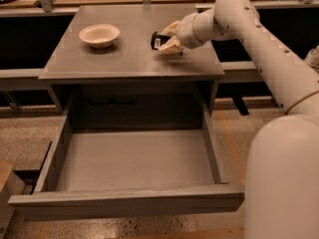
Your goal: Pick rxbar chocolate from top drawer and place on counter
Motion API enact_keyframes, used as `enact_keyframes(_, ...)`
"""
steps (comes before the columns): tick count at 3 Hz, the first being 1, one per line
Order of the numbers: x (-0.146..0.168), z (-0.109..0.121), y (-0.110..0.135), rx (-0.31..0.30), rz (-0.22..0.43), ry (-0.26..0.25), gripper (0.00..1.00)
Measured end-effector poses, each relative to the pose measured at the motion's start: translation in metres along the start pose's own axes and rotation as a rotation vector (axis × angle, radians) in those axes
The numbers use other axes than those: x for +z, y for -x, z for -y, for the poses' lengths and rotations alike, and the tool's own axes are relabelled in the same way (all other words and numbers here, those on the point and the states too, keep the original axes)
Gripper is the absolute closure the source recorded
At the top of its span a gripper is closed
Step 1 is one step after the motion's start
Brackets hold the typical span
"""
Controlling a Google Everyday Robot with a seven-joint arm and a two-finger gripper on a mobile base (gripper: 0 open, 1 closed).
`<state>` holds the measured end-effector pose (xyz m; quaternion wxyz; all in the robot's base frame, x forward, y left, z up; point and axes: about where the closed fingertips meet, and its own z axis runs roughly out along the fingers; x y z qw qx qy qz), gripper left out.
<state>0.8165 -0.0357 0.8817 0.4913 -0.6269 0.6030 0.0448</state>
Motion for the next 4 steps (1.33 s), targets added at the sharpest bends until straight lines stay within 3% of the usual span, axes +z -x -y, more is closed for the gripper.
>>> enact_keyframes(2, 0.0051, -0.0007, 0.0001, 0.004, 0.006, 0.004, 0.13)
enact_keyframes(3, 0.0086, -0.0026, 0.0009, 0.004, 0.008, 0.009, 0.0)
enact_keyframes(4, 0.0087, -0.0026, 0.0009, 0.004, 0.008, 0.009, 0.0)
